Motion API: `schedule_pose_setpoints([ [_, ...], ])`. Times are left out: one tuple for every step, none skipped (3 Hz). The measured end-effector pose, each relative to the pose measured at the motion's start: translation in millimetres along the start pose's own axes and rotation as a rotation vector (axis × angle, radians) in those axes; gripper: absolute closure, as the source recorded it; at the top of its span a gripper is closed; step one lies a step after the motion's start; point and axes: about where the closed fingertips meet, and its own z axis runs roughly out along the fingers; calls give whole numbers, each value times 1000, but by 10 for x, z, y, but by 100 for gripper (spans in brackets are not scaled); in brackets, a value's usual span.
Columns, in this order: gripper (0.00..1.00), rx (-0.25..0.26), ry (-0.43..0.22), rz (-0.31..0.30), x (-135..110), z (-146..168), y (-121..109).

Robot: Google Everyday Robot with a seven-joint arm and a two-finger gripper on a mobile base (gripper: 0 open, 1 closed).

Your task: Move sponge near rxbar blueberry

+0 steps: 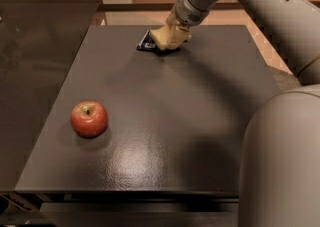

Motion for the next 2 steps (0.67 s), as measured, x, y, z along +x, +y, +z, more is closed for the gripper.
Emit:
schedule_pose_setpoints([
  [0,-5,0,-1,-5,31,9],
  [0,-5,0,-1,-5,32,9],
])
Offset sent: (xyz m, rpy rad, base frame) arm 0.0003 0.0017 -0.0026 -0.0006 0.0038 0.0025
